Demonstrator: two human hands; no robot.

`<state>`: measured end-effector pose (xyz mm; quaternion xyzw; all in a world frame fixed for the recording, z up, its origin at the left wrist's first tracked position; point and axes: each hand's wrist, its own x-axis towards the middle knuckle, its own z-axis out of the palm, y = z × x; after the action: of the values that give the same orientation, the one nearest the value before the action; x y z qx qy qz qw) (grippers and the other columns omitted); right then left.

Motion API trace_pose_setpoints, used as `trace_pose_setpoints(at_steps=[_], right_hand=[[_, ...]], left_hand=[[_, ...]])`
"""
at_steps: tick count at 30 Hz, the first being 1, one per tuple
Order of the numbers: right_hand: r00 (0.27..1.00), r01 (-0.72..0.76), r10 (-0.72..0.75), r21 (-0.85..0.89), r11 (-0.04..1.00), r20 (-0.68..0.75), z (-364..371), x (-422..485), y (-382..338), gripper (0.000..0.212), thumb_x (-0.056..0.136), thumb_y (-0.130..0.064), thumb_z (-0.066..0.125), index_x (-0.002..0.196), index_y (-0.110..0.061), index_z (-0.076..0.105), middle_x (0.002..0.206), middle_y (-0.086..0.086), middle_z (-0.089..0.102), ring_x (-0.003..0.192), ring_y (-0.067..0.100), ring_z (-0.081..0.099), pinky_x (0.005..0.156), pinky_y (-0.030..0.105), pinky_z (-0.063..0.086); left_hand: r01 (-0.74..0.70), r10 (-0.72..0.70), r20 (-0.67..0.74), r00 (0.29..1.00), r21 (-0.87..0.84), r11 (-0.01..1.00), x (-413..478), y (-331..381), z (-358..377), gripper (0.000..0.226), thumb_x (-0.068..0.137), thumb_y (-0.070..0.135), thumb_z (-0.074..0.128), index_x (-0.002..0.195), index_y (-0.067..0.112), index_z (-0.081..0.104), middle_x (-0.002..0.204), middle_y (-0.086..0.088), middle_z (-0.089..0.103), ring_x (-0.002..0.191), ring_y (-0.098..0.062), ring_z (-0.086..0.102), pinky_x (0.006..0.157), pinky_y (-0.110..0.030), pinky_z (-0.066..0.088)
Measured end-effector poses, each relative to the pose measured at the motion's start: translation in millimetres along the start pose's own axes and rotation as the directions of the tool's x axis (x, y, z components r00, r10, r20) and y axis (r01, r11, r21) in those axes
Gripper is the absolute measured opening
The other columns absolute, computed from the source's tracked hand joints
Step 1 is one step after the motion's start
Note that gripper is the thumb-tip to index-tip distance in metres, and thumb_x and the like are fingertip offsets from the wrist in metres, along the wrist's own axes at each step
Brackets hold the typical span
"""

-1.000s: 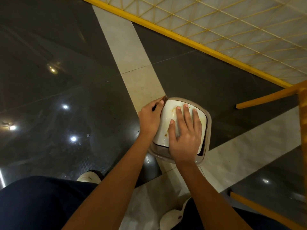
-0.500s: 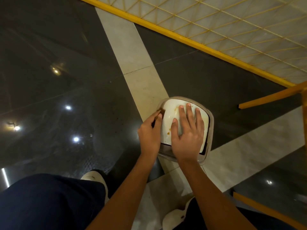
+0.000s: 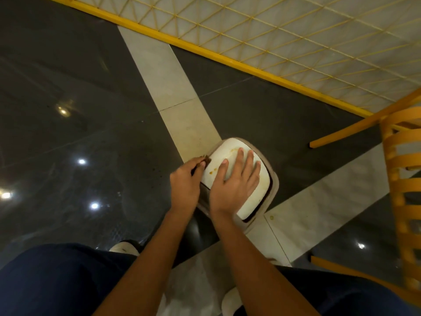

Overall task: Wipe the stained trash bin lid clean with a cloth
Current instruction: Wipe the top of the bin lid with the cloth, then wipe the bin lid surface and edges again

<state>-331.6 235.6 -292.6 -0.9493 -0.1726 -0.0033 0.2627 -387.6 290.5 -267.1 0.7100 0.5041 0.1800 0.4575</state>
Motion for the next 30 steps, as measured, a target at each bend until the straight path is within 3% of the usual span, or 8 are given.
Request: trace_pose_setpoints(at_steps=[5,8,13,19,22,24,28,30], right_hand=[[0.944,-0.309,0.325,0.205,0.929,-0.049,6,-16,-35,0.051,0.093,-0.041,0.030,0.138,-0.019,0.041,0.149,0.006,0.034,0.139,0.029,0.024,0.112,0.048,0.017],[0.922,-0.372,0.386,0.312,0.874,0.016,-6,-16,-38,0.050,0.094,-0.037,0.036,0.140,-0.020,0.035,0.151,0.005,0.027,0.140,0.024,0.018,0.114,0.041,0.011],[0.989,-0.134,0.150,0.466,0.874,0.003,-45,-1,-36,0.039,0.095,-0.027,0.039,0.134,-0.022,0.043,0.143,0.000,0.036,0.133,0.014,0.030,0.110,0.035,0.025],[0.866,-0.374,-0.011,0.662,0.650,0.500,-84,41,-50,0.035,0.097,-0.026,0.045,0.132,-0.024,0.044,0.129,-0.003,0.051,0.116,0.010,0.049,0.092,0.021,0.041],[0.836,-0.388,-0.034,0.634,0.669,0.548,-90,60,-45,0.038,0.092,-0.015,0.053,0.129,-0.021,0.048,0.122,0.000,0.057,0.112,0.013,0.054,0.095,0.028,0.046],[0.849,-0.340,-0.039,0.602,0.722,0.527,-95,76,-33,0.039,0.089,-0.009,0.056,0.126,-0.020,0.052,0.120,0.003,0.059,0.108,0.014,0.056,0.090,0.027,0.049],[0.799,-0.402,-0.022,0.561,0.723,0.601,-100,97,-16,0.033,0.089,-0.005,0.053,0.118,-0.019,0.057,0.102,0.000,0.063,0.073,-0.001,0.064,0.058,0.015,0.051],[0.771,-0.323,-0.043,0.448,0.833,0.636,-92,96,-10,0.035,0.091,-0.009,0.050,0.125,-0.021,0.053,0.108,0.002,0.059,0.084,0.004,0.062,0.076,0.028,0.056]], left_hand=[[-0.079,0.034,0.243,0.969,0.177,0.981,40,15,-15,0.024,0.092,0.017,0.053,0.110,0.012,0.068,0.112,-0.004,0.068,0.103,-0.014,0.061,0.084,-0.013,0.039],[-0.085,0.041,0.245,0.969,0.172,0.981,50,28,-25,0.024,0.091,0.014,0.055,0.110,0.009,0.067,0.113,-0.006,0.067,0.102,-0.010,0.058,0.079,-0.004,0.034],[-0.029,0.024,0.122,0.992,0.041,0.999,51,60,-35,0.026,0.091,0.017,0.056,0.113,0.006,0.066,0.112,-0.005,0.067,0.101,-0.008,0.056,0.075,0.000,0.032],[0.313,-0.216,0.324,0.921,-0.284,0.906,33,103,-18,0.035,0.095,0.039,0.043,0.095,0.014,0.067,0.099,-0.008,0.067,0.095,-0.021,0.061,0.091,-0.036,0.048],[0.406,-0.206,0.437,0.875,-0.433,0.805,25,114,-12,0.036,0.097,0.043,0.037,0.096,0.018,0.063,0.097,-0.004,0.065,0.095,-0.015,0.061,0.084,-0.027,0.047],[0.340,-0.145,0.400,0.905,-0.474,0.812,23,106,-15,0.035,0.097,0.038,0.038,0.113,0.017,0.060,0.100,0.004,0.062,0.099,-0.009,0.059,0.083,-0.020,0.045],[0.255,-0.236,0.097,0.967,-0.340,0.905,17,50,-28,0.036,0.094,0.029,0.049,0.129,0.021,0.052,0.133,0.002,0.052,0.124,-0.013,0.046,0.106,-0.033,0.035],[0.322,-0.320,0.059,0.945,-0.314,0.893,5,25,-27,0.041,0.095,0.026,0.047,0.136,0.017,0.044,0.138,0.000,0.046,0.127,-0.014,0.041,0.106,-0.029,0.031]])
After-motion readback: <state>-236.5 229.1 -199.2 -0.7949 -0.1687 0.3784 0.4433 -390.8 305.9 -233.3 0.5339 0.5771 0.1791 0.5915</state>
